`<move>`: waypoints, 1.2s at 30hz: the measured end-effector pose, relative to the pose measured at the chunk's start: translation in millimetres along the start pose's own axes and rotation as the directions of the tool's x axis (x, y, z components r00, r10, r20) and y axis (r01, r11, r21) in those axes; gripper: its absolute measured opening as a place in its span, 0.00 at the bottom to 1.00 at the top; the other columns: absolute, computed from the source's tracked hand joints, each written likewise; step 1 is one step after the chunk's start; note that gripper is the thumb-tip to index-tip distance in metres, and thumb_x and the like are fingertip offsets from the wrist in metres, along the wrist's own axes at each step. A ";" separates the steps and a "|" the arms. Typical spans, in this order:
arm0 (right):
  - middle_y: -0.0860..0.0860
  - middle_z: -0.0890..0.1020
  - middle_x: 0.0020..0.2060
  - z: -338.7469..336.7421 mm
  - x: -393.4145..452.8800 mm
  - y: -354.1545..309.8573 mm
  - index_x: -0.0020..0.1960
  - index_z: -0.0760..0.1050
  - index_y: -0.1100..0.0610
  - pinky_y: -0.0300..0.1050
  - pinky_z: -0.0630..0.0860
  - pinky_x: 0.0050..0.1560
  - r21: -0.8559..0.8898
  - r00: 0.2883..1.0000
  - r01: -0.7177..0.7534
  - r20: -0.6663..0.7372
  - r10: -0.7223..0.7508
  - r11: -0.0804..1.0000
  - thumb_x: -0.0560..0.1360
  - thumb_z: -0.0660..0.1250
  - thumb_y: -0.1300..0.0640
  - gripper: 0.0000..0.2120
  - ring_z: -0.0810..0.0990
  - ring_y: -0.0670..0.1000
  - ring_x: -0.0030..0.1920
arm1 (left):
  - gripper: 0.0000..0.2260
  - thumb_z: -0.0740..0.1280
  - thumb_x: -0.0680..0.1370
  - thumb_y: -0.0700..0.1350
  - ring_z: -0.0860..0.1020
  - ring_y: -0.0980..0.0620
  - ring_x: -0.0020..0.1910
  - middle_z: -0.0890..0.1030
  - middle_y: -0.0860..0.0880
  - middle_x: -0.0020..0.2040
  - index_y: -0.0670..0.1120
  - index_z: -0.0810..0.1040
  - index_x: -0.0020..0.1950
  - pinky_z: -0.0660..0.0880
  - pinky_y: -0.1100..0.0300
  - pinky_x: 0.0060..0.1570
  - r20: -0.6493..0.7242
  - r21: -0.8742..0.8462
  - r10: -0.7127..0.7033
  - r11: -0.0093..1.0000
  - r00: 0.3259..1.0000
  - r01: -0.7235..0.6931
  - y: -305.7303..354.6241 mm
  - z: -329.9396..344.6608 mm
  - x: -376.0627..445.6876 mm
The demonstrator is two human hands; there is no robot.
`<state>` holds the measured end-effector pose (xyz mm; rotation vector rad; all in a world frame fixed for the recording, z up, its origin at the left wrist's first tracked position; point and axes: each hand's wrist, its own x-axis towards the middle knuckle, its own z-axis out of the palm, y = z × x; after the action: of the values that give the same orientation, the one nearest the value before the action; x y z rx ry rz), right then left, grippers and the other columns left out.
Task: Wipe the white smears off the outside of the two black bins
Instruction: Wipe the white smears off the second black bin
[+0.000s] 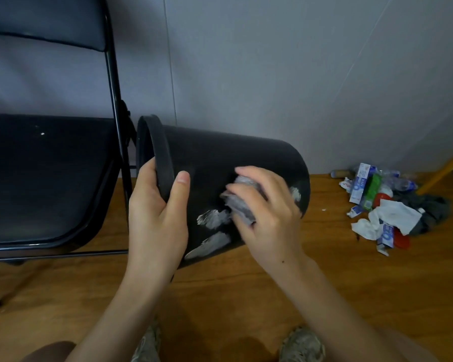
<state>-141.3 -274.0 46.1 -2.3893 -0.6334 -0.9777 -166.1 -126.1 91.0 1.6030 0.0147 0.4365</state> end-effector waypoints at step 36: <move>0.58 0.79 0.57 -26.1 3.2 49.3 0.53 0.80 0.62 0.38 0.74 0.53 -0.153 0.974 -0.219 -0.086 0.208 0.964 0.71 0.68 0.57 0.13 0.78 0.56 0.57 | 0.09 0.62 0.81 0.45 0.81 0.49 0.49 0.82 0.51 0.46 0.59 0.79 0.49 0.78 0.42 0.53 -0.142 -0.011 -0.031 0.999 0.989 0.030 -1.3 -15.5 14.5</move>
<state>-124.3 -326.9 52.4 -2.4877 -0.2711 -1.0464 -156.8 -107.2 93.8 1.5584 0.1451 0.5251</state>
